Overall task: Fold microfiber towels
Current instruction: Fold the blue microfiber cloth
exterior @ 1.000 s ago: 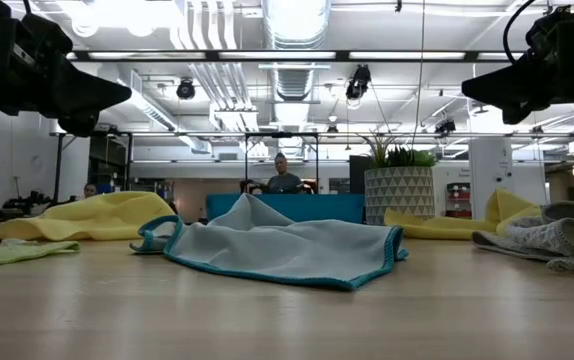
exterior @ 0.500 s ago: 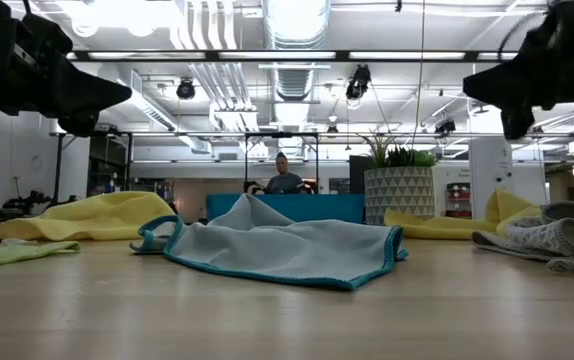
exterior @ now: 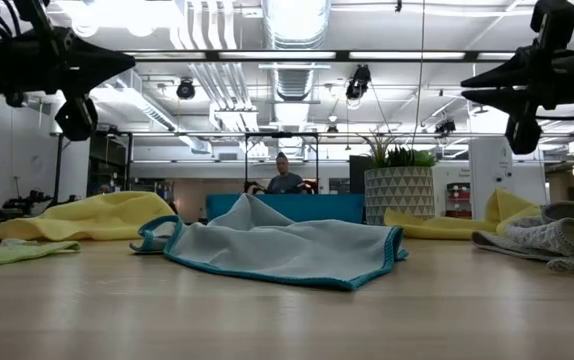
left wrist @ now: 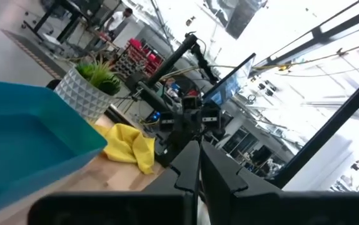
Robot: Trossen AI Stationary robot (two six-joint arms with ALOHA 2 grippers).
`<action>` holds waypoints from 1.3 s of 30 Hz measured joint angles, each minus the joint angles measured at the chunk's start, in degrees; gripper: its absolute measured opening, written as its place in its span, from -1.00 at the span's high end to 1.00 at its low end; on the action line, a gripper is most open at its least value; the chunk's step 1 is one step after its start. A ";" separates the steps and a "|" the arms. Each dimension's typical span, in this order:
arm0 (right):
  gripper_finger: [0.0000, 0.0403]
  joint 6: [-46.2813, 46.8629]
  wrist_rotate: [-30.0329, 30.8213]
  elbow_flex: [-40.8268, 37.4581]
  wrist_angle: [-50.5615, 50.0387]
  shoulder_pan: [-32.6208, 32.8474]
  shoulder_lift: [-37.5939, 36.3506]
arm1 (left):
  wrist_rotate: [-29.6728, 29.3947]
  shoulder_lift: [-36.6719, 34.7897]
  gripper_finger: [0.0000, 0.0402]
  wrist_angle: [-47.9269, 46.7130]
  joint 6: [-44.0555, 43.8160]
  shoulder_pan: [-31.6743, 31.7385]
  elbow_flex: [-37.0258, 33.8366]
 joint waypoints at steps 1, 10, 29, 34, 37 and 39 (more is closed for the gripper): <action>0.73 -0.31 0.38 0.00 0.00 0.00 0.00 | 0.00 0.13 1.00 -0.02 0.01 0.00 0.00; 0.73 -6.93 1.70 0.00 -0.04 0.00 0.00 | -1.28 3.34 1.00 -0.23 0.22 0.00 0.00; 0.73 -26.56 4.05 -0.02 7.89 0.02 0.07 | 2.37 27.99 1.00 5.98 7.83 -0.04 14.07; 0.73 -28.92 1.29 -0.02 13.88 0.02 1.11 | 6.27 38.33 1.00 5.78 10.73 -0.37 21.06; 0.73 -29.99 -1.70 -0.02 19.40 0.04 2.63 | 7.80 44.29 1.00 4.17 13.07 -1.26 24.81; 0.73 -30.66 -2.74 -0.02 22.37 0.04 3.72 | 8.19 47.38 1.00 3.14 14.48 -2.00 28.22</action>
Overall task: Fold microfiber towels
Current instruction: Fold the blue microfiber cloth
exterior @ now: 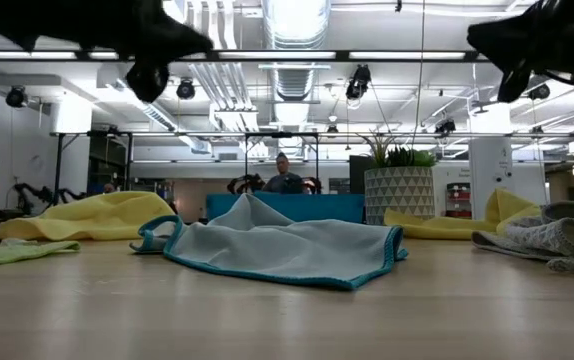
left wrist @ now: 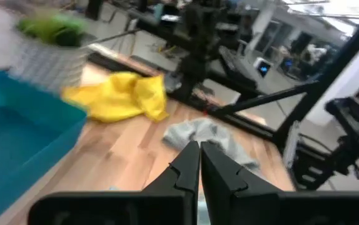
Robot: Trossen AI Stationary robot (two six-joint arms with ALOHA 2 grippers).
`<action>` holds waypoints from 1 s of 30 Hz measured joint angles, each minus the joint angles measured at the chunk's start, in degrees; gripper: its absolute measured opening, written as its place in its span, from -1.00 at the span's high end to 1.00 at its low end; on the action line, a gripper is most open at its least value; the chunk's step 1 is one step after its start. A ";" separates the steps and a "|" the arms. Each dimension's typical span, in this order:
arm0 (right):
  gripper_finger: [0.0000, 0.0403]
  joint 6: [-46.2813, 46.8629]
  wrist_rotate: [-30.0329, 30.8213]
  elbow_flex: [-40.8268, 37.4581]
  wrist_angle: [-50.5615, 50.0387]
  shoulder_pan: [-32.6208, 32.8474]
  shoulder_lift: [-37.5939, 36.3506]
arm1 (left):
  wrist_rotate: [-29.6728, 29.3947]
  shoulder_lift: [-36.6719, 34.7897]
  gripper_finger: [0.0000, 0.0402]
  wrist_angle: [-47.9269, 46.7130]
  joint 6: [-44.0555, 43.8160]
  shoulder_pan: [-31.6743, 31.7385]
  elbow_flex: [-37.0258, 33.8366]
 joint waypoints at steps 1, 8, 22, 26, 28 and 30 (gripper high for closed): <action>0.73 -0.27 -0.50 0.00 1.51 0.00 0.74 | 0.10 1.43 1.00 -2.07 0.71 -0.42 1.38; 0.73 -0.71 -1.35 2.87 3.19 0.00 6.41 | 1.41 10.40 1.00 -17.18 5.38 -3.66 10.71; 0.73 -2.04 -8.64 22.20 -7.17 3.28 26.08 | 2.30 18.22 1.00 -33.77 5.55 -9.13 19.21; 0.73 -3.70 -8.62 28.77 -12.31 6.88 33.26 | 2.50 17.89 1.00 -33.64 5.52 -9.13 19.02; 0.73 -4.89 -8.62 31.84 -14.54 8.98 36.96 | 2.50 17.58 1.00 -32.37 5.34 -9.28 19.02; 0.73 -6.40 -8.55 34.60 -16.51 11.50 40.61 | 2.51 17.71 1.00 -29.88 5.36 -9.30 19.02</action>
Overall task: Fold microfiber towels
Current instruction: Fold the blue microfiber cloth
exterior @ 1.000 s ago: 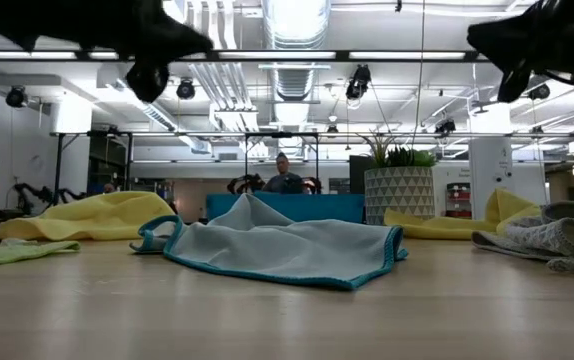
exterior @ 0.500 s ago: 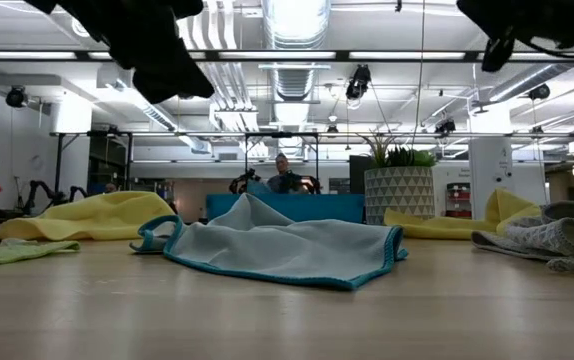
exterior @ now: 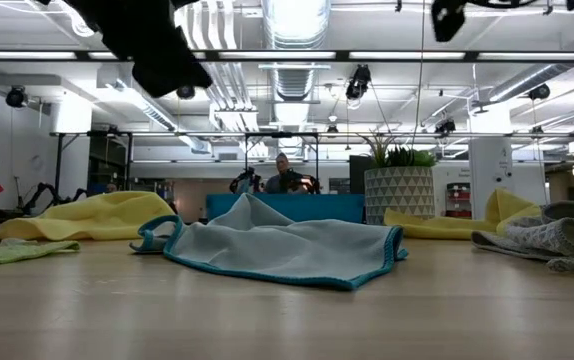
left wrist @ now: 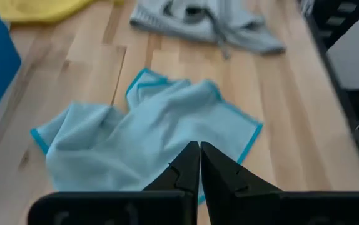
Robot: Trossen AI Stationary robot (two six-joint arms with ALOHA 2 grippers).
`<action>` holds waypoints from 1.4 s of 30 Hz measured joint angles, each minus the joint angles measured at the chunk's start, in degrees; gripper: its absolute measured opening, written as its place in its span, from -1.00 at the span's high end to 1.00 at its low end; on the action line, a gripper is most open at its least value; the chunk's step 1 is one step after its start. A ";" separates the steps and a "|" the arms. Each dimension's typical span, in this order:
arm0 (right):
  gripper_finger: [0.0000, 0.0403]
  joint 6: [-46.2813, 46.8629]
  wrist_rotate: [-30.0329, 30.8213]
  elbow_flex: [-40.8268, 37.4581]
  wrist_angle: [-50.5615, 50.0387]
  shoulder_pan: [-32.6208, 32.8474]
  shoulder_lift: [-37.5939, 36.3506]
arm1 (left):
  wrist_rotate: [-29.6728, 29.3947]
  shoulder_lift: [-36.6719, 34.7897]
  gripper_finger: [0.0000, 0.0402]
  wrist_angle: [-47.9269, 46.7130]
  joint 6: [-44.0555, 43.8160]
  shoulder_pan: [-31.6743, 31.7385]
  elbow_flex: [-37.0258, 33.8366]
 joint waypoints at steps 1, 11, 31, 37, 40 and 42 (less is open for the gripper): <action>0.73 -0.95 0.00 1.29 -0.84 1.30 1.96 | 0.03 0.09 1.00 1.28 -0.01 0.00 0.02; 0.73 -7.01 0.49 11.24 -8.74 12.34 22.34 | -0.07 0.62 1.00 11.60 -0.47 -0.69 -0.16; 0.73 -12.13 0.75 29.45 -24.44 17.14 51.18 | -2.38 -0.40 1.00 13.13 -4.88 -1.49 -0.21; 0.70 -13.40 1.21 32.95 -33.77 17.14 55.73 | -2.39 -0.35 1.00 13.15 -4.90 -1.53 -0.22; 0.60 -13.24 3.05 33.57 -35.42 17.14 56.64 | -2.80 -0.26 1.00 13.19 -4.90 -1.57 -0.22; 0.50 -13.22 4.91 33.35 -35.79 17.14 57.27 | -2.92 -0.26 1.00 13.35 -4.86 -1.57 -0.22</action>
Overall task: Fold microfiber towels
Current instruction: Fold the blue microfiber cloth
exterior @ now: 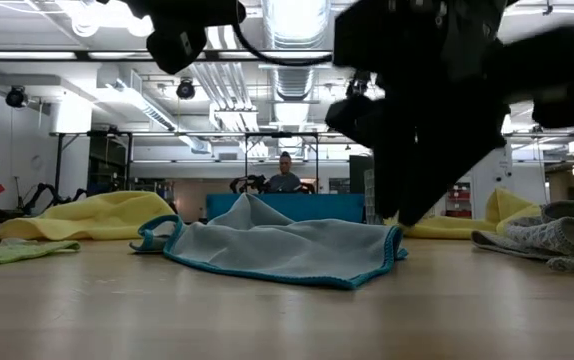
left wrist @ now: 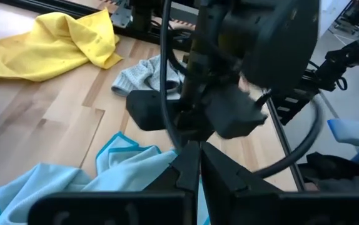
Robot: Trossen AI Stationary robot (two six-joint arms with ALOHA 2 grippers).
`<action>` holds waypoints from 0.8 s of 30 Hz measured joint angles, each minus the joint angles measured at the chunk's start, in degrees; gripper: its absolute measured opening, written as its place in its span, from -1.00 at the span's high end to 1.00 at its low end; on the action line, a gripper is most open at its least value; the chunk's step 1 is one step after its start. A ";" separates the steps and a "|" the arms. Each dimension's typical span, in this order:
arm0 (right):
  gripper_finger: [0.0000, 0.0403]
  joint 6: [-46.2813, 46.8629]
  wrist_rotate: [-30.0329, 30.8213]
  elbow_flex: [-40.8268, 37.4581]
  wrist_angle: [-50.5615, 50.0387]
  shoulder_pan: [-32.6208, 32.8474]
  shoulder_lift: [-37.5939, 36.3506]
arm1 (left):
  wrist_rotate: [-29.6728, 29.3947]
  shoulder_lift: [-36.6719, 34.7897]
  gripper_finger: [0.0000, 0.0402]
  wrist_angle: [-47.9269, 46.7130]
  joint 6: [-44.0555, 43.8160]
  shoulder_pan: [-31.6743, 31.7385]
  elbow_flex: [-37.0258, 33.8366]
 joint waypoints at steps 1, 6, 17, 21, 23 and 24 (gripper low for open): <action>0.44 0.00 1.05 -0.10 -0.17 0.00 0.11 | -0.13 0.00 1.00 0.01 0.17 0.00 0.00; 0.16 -1.13 7.30 -0.10 -0.32 0.00 -0.10 | -0.34 0.00 1.00 0.01 0.42 0.00 0.00; 0.17 -3.96 7.65 -0.31 1.62 0.26 3.45 | -1.23 0.00 1.00 -0.25 0.35 0.00 0.00; 0.49 -3.86 7.83 -0.46 3.09 0.28 2.98 | -1.23 0.04 1.00 -0.33 0.38 0.00 -0.02; 0.66 -3.81 7.93 -0.19 3.38 0.26 2.35 | -1.23 0.15 1.00 -0.29 0.26 0.00 -0.05; 0.75 -3.67 7.93 0.14 3.44 0.24 2.03 | -1.23 0.15 1.00 -0.32 0.11 0.02 -0.11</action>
